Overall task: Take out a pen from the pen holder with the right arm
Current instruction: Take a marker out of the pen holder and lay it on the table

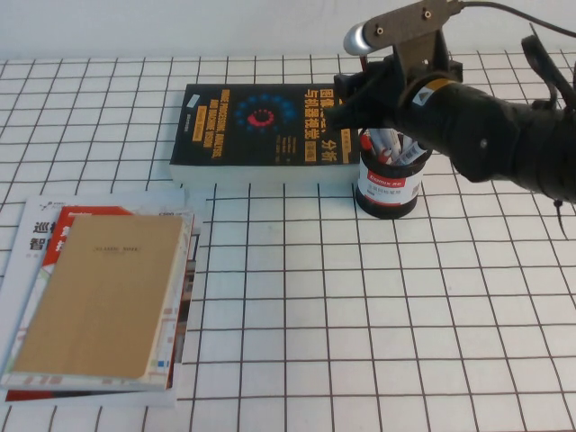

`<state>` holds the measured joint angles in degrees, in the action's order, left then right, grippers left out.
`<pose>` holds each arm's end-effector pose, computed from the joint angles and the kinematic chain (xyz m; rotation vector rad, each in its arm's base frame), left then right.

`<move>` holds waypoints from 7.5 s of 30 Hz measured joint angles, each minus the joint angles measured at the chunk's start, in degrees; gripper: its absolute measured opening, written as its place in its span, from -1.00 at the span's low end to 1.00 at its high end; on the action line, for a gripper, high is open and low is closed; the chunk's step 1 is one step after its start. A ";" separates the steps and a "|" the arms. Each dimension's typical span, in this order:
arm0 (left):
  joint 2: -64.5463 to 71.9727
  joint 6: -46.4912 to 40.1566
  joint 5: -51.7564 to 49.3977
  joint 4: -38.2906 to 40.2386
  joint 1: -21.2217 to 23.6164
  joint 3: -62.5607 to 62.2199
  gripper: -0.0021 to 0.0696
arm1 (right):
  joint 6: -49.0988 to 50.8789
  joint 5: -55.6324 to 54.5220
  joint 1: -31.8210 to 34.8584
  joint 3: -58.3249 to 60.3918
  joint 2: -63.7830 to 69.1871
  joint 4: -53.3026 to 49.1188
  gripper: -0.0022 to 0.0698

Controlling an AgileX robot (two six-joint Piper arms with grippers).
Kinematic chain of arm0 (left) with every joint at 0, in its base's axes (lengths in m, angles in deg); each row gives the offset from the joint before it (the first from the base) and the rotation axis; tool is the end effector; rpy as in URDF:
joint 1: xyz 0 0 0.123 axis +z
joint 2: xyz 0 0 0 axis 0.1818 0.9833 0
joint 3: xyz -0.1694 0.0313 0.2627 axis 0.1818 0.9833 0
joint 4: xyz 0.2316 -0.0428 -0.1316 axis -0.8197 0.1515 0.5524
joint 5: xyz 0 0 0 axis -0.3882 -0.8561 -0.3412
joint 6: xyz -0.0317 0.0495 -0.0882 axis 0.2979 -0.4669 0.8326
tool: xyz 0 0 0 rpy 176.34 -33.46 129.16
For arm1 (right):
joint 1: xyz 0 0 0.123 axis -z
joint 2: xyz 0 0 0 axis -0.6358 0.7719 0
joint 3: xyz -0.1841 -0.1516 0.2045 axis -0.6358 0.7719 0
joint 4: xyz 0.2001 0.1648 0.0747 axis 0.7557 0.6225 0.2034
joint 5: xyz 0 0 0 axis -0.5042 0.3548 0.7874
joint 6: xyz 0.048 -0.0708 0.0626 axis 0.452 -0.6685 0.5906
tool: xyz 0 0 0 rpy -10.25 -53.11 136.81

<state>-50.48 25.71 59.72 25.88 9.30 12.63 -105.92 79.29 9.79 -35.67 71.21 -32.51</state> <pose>0.0554 -0.0023 0.1657 0.1122 1.8751 0.0378 0.4133 0.2295 0.2950 -0.4456 1.8115 0.3113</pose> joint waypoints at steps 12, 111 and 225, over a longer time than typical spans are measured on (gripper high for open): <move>0.00 0.00 0.00 0.00 0.00 0.00 -0.95 | 0.00 2.91 2.31 -9.35 8.46 0.00 -0.04; 0.00 0.00 0.00 0.00 0.00 0.00 -0.95 | 0.00 -2.82 3.89 -6.43 8.92 0.75 0.24; 0.00 0.00 0.00 0.00 0.00 0.00 -0.95 | 31.68 31.01 -8.43 -8.98 10.93 4.25 -0.76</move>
<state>-50.48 25.71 59.72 25.88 9.30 12.63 -74.25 110.30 1.37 -44.64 82.14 -28.26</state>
